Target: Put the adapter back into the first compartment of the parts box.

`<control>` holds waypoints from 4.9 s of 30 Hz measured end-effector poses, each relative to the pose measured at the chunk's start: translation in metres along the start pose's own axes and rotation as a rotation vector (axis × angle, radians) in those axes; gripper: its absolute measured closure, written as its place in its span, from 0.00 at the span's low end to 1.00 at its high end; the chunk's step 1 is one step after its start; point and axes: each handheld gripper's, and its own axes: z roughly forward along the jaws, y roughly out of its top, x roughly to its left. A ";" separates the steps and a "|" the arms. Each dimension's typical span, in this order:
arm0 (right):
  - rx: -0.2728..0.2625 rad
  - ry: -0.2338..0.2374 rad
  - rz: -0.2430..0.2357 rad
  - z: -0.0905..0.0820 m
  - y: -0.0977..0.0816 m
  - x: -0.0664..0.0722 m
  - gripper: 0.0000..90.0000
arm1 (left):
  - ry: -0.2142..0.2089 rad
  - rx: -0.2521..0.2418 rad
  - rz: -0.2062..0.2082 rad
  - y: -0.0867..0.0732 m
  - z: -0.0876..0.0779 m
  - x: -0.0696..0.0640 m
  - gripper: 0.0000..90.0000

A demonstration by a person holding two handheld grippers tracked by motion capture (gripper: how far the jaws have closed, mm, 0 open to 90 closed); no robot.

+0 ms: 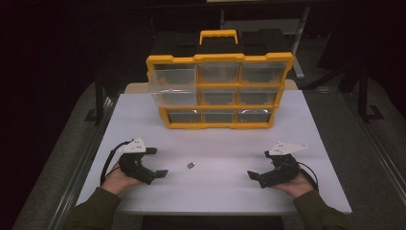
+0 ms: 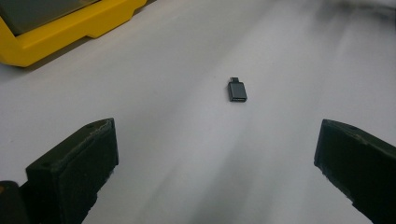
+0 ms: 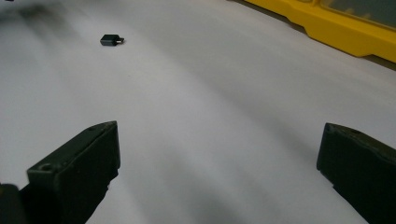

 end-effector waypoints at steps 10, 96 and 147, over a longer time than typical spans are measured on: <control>0.002 0.016 -0.001 0.000 0.000 0.001 0.00 | 0.012 -0.012 -0.006 0.004 -0.001 -0.001 0.00; -0.025 0.015 0.010 0.000 0.005 -0.001 0.00 | -0.042 -0.011 0.037 0.062 0.051 -0.021 0.02; -0.021 0.013 -0.004 0.003 0.005 0.000 0.00 | 0.003 0.127 0.048 0.044 0.077 -0.029 0.45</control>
